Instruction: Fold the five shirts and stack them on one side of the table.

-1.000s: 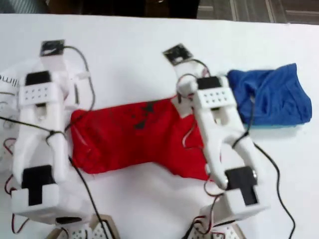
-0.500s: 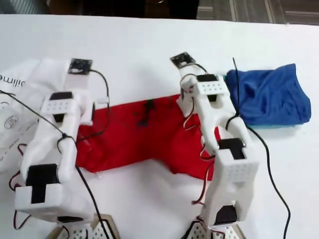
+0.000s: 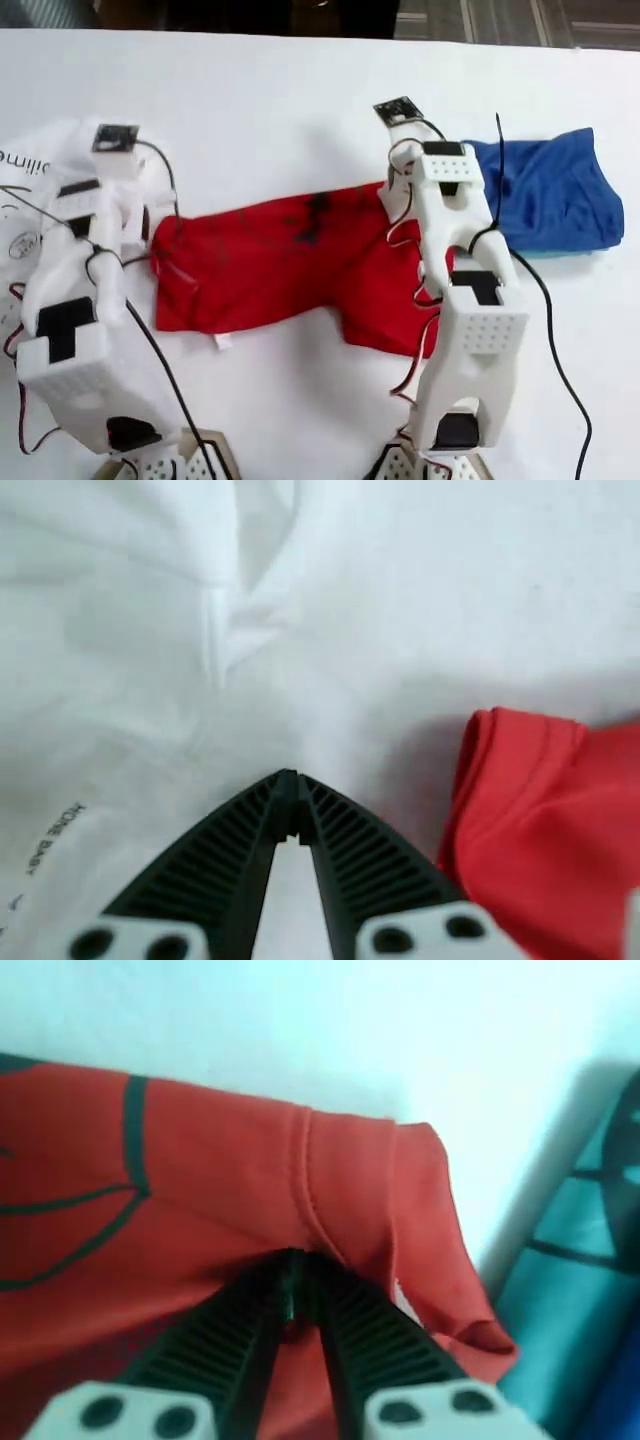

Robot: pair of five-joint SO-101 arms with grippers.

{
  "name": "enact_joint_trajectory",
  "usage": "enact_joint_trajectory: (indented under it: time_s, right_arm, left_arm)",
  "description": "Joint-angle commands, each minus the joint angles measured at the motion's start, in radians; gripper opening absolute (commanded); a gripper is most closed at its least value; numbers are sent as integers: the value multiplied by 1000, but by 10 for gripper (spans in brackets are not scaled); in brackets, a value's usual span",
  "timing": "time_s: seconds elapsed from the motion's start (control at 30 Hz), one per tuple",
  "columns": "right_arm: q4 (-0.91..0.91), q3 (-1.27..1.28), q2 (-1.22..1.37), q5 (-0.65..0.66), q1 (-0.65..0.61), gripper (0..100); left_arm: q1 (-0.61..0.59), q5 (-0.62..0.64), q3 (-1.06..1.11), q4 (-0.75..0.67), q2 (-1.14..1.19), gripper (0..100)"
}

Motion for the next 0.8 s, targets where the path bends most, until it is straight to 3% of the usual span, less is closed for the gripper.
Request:
enact_joint_trajectory:
  time_s: [0.0, 0.23, 0.37, 0.77]
  right_arm:
    - [50, -21, -139, 2, -33, 20]
    - [124, -8, -326, -5, -91, 20]
    - [116, 80, -394, -5, -102, 20]
    - [-325, 551, -453, 3, -113, 20]
  left_arm:
    - [-3, 40, -134, 94, -9, 28]
    - [78, 72, -334, 272, -2, 28]
    - [161, 127, -352, 284, 2, 28]
    - [285, 196, -417, 284, 183, 28]
